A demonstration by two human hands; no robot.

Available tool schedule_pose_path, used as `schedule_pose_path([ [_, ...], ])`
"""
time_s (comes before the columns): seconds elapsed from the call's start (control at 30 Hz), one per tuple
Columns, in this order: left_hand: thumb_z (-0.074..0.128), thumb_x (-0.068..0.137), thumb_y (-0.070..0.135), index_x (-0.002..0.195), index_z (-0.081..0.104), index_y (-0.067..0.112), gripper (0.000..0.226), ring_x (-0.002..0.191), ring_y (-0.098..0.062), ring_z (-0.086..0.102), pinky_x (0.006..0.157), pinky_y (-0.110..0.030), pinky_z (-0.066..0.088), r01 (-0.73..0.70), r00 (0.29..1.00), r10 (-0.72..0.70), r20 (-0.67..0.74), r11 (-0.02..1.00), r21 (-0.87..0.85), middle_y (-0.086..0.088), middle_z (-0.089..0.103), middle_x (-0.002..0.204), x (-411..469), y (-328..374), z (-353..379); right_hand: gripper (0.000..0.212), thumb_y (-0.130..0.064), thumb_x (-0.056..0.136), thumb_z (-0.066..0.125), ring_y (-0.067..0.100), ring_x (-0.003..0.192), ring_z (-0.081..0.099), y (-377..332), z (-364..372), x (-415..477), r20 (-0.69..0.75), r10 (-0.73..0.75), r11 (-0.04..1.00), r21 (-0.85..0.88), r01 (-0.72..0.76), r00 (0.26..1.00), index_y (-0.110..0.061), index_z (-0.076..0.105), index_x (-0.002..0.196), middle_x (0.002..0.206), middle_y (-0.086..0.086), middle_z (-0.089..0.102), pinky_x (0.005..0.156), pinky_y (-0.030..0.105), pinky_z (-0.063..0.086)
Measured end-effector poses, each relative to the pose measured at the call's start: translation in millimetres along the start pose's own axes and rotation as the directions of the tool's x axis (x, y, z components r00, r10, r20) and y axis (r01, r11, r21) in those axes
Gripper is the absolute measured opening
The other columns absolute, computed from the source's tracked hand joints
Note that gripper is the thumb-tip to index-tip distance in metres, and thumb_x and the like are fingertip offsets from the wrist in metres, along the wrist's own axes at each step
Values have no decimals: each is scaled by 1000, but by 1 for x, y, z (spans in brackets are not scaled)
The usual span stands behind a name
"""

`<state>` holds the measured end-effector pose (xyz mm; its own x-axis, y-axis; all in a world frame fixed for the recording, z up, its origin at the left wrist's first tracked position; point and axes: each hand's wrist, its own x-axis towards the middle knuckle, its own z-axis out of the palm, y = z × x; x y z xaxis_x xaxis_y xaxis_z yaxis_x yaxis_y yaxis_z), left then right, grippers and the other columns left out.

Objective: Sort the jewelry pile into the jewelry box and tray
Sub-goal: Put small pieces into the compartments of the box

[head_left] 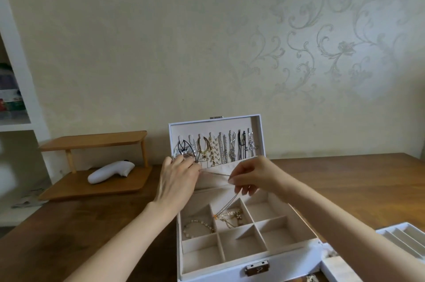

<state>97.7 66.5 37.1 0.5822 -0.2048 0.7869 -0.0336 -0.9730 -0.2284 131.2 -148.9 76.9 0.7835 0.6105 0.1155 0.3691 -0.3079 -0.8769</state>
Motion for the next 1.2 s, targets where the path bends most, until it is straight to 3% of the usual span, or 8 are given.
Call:
schedule_pose_path([
  [0.13,81,67,16,68,72,17,10,65,-24,57,60,-35,19,-13,1000,11,27,998,63,2,62,67,0,-3,4,3,-3,82,69,7,49,59,-20,-28,17,-94,-41,997,-62,35,995,-6,70,80,62,5,66,48,16,47],
  [0.27,44,81,31,66,69,21,31,64,-22,56,59,-35,18,-6,998,0,65,996,89,4,58,64,2,-4,0,7,1,79,69,1,38,53,-33,-40,43,-202,-155,939,-334,80,967,-5,72,80,58,5,62,43,15,46],
  [0.4,41,82,32,66,69,22,34,64,-22,57,60,-34,22,-15,995,6,101,996,88,4,57,64,0,-6,-2,18,4,77,65,-4,44,49,-37,-45,52,-232,-320,789,-602,123,919,-5,76,87,70,5,69,52,2,38],
  [0.5,53,81,29,65,69,21,24,64,-22,57,57,-32,37,-3,995,-4,100,997,73,3,57,64,-1,-6,-1,19,9,77,61,-3,48,59,-33,-39,61,-295,-342,839,-524,148,892,-3,76,80,70,12,71,62,1,40],
  [0.6,77,71,21,65,70,20,10,63,-23,58,54,-32,40,12,995,-15,101,1000,26,2,57,64,-2,-3,-1,17,10,78,61,26,62,70,-33,-30,72,-354,-311,922,-337,190,882,-2,73,78,66,16,69,66,24,58],
  [0.83,88,53,20,71,70,22,25,67,-21,63,53,-33,43,33,984,-34,173,999,13,1,64,77,-3,-2,-4,13,11,77,62,33,68,70,-52,-4,86,-352,-365,931,-128,342,862,1,70,79,72,23,70,68,33,60],
  [1.1,84,62,20,75,68,24,21,67,-20,62,55,-32,42,75,976,-65,208,996,-43,4,60,75,-3,-6,-4,20,14,70,61,30,63,68,-37,13,94,-288,-367,921,-248,302,884,-4,67,75,66,12,66,63,39,58],
  [1.2,75,74,17,101,63,17,30,85,-23,65,71,-38,46,128,972,-106,208,987,-93,0,66,92,-4,-5,-7,24,15,67,61,29,64,66,-27,17,95,-284,-351,913,-315,258,892,-8,64,74,68,12,67,65,43,57],
])
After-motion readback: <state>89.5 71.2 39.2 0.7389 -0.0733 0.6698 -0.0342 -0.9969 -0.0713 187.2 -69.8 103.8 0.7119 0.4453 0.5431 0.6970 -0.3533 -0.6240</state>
